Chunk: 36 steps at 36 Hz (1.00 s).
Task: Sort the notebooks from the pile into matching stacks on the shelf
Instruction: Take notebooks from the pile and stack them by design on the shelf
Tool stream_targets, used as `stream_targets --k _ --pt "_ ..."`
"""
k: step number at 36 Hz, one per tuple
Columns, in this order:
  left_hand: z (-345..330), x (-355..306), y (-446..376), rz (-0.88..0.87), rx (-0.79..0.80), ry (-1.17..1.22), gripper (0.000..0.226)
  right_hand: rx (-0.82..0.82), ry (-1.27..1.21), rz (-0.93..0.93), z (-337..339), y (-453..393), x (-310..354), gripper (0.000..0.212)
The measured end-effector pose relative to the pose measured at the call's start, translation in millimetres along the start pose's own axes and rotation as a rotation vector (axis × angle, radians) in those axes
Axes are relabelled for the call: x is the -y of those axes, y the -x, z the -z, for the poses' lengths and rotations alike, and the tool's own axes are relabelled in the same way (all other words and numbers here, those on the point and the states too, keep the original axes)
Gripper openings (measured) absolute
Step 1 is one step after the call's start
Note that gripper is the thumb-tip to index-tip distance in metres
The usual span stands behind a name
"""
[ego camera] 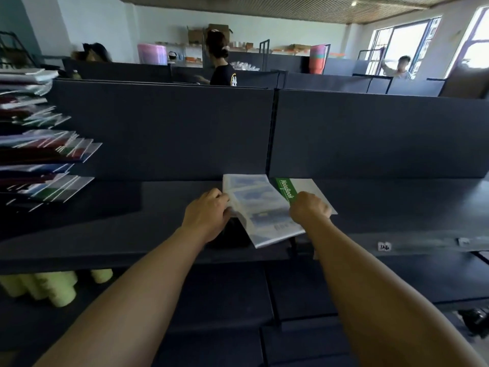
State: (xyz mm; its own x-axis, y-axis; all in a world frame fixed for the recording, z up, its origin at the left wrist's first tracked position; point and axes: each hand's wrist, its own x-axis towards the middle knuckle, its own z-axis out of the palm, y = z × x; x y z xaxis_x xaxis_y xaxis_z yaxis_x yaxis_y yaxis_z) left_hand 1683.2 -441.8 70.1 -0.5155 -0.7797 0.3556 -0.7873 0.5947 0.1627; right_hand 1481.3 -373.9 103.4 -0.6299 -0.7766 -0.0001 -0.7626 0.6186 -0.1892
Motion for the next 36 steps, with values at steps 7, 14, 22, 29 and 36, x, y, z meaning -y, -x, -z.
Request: stream_targets --k 7,14,22,29,36 --pt "-13.6 -19.3 -11.3 -0.062 0.059 0.012 0.031 0.033 -0.074 -0.064 -19.2 -0.8 0.4 0.030" --pt "-11.4 -10.4 -18.8 -0.078 0.063 0.005 0.035 0.051 -0.572 -0.151 -16.3 -16.8 6.5 0.033" --pt "-10.5 17.3 -27.0 -0.039 0.107 0.015 0.047 0.000 -0.832 -0.243 -32.4 -37.0 37.7 0.032" --pt "-30.7 28.9 -39.8 -0.021 0.397 0.178 0.055 -0.008 -0.660 -0.111 -39.2 -54.0 47.2 0.032" --pt "-43.2 26.8 -51.5 -0.023 0.334 0.174 0.033 0.038 -0.460 -0.074 -45.9 -61.7 48.0 0.031"
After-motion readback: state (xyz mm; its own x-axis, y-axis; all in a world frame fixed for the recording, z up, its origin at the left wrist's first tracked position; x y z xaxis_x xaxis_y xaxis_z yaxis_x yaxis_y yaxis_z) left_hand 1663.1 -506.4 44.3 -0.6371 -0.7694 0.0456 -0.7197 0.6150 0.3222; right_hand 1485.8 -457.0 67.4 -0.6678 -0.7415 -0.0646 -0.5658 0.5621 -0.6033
